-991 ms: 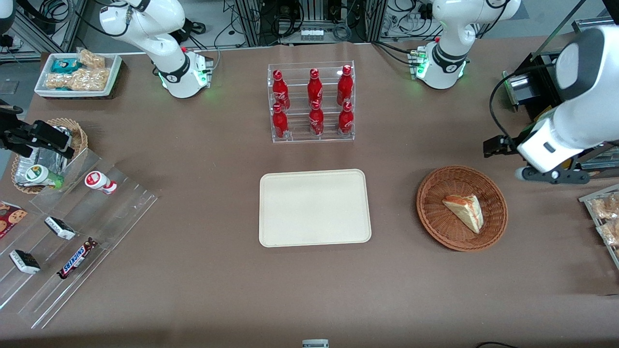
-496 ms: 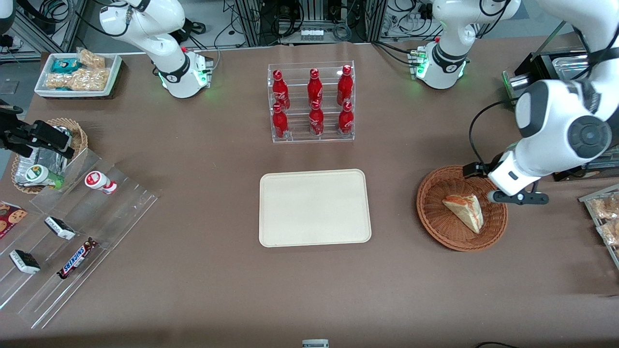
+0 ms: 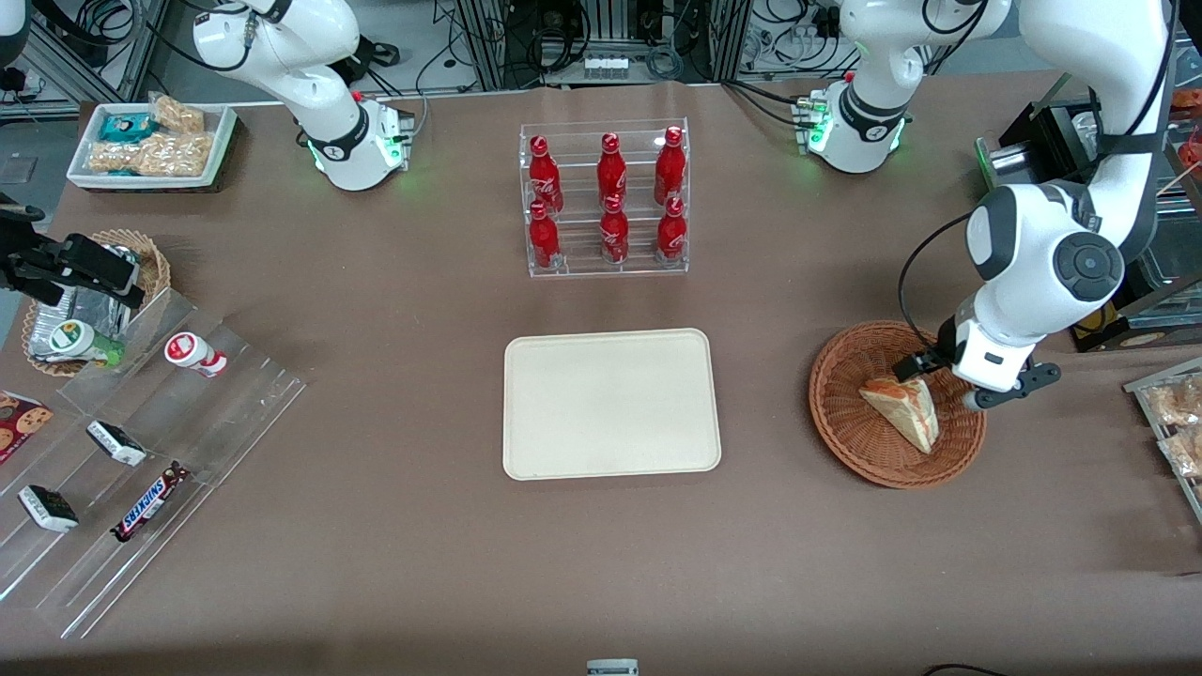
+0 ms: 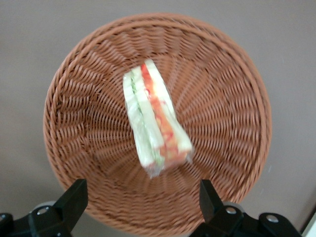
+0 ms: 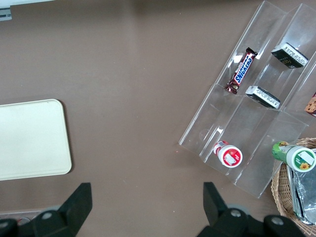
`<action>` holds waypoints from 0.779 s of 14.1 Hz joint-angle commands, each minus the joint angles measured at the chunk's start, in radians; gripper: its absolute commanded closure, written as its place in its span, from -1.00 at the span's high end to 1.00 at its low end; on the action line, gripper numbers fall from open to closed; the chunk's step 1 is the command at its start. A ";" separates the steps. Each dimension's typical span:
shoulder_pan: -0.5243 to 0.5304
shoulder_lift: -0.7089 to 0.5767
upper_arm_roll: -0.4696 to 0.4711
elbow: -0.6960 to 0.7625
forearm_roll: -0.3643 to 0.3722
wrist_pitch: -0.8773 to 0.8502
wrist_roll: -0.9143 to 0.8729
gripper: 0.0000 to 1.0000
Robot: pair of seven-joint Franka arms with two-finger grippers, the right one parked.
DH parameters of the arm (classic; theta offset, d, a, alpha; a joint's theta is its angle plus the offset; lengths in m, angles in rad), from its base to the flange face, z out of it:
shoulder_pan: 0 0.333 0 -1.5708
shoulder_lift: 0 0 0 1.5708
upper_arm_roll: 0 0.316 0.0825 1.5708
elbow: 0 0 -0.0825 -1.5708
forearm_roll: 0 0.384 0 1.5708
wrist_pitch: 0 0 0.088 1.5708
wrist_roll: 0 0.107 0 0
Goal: Place sandwich from basket to tray
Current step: 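Lower the left gripper over the sandwich in the basket and close it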
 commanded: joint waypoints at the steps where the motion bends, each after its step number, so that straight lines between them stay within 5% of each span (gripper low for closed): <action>1: 0.005 0.061 -0.005 0.019 0.014 0.089 -0.287 1.00; 5: 0.003 0.125 -0.007 0.036 0.013 0.137 -0.364 0.98; 6: 0.003 0.143 -0.007 0.036 0.013 0.148 -0.368 0.77; 8: 0.005 0.144 -0.007 0.036 0.013 0.154 -0.376 -0.43; 9: 0.005 0.142 -0.005 0.047 0.011 0.151 -0.384 -0.78; 11: 0.003 0.145 -0.007 0.096 0.010 0.118 -0.388 -0.91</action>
